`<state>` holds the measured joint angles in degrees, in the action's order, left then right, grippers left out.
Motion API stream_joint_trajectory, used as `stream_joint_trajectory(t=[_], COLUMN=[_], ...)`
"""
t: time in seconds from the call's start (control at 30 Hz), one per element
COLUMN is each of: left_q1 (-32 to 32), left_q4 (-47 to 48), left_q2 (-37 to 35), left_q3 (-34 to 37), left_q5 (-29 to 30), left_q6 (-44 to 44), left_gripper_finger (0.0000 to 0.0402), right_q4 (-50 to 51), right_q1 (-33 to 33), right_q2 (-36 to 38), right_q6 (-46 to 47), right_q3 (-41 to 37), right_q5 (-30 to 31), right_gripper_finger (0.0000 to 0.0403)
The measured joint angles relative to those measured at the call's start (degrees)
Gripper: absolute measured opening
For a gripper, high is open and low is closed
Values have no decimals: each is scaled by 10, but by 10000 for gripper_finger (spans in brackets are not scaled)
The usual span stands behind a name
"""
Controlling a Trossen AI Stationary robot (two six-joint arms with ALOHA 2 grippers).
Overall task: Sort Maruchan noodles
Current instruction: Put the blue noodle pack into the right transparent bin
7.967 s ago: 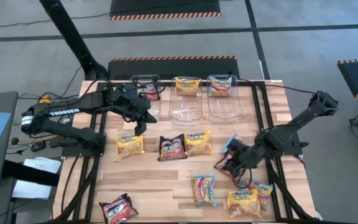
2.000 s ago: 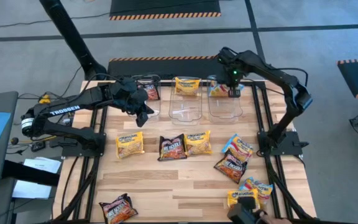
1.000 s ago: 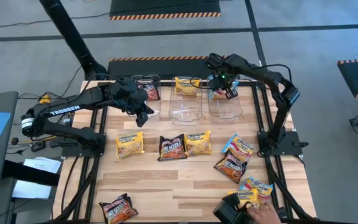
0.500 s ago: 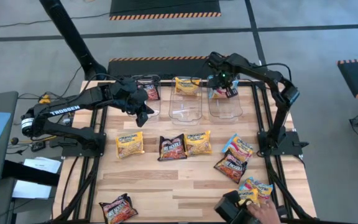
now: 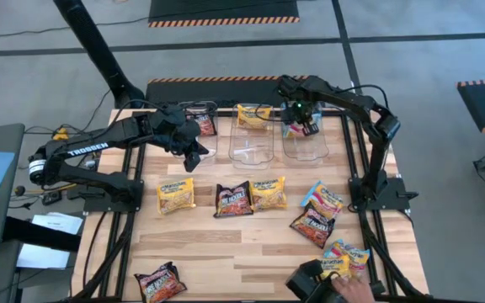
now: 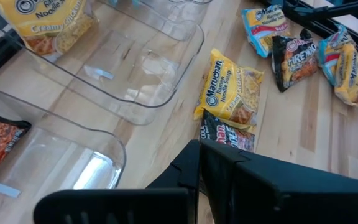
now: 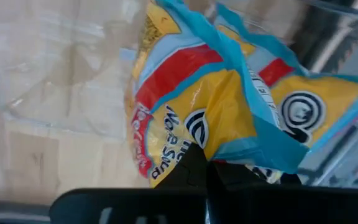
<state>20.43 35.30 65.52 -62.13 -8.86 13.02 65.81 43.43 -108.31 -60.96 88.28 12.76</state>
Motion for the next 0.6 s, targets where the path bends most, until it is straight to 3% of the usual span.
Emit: stream_joint_trajectory(t=[0.3,0.6], left_q1=[0,0], left_q4=[0,0], left_q2=[0,0], left_q3=[0,0], left_q5=[-13,-13], left_q6=[1,0], left_gripper_finger=[0,0], right_q4=[-12,-26], right_q1=[-6,-7], right_q2=[4,3], right_q6=[11,27], right_q3=[0,0], right_q5=[22,23], right_gripper_finger=[12,63])
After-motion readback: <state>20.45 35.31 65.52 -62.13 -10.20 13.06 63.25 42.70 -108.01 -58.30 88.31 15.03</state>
